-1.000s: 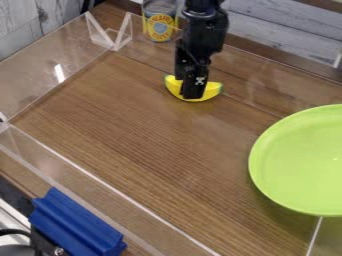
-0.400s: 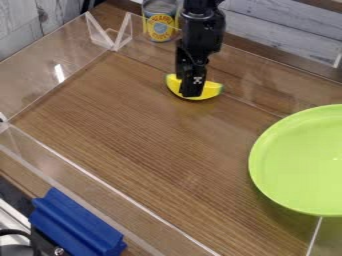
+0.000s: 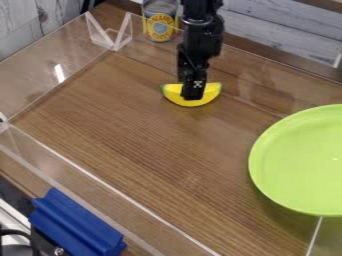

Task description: Put the banana in the green plate

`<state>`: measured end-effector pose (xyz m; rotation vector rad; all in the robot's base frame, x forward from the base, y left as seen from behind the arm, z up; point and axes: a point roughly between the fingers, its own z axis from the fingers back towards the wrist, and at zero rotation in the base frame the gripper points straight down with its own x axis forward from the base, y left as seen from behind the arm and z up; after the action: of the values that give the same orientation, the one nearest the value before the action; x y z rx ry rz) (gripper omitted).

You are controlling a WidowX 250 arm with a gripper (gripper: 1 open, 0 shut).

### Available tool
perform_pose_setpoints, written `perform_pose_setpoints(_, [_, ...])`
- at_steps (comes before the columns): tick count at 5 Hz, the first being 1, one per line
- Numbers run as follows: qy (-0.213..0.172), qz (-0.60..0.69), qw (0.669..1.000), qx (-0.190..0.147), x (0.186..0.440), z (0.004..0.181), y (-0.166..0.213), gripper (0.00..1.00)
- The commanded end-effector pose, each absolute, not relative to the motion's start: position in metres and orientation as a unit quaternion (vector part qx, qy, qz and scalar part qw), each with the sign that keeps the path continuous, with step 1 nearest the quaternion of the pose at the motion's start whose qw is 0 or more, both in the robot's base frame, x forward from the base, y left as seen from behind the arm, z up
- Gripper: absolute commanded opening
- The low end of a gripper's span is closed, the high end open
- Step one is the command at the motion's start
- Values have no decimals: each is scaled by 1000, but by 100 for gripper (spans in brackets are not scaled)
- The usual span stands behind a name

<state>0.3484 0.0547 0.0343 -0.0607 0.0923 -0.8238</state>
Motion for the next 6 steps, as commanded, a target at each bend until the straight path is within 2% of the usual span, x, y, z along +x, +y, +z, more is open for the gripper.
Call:
perform_pose_setpoints(1, [21,-394,919,-16,357,44,61,100])
perform_pose_setpoints(2, [20,-392,920,-18,358,39,62,100])
perform_pose_setpoints(3, [18,-391,920,-20,359,38,61,0])
perform_pose_setpoints(6, [17,-387,921,-29,356,44,56,0])
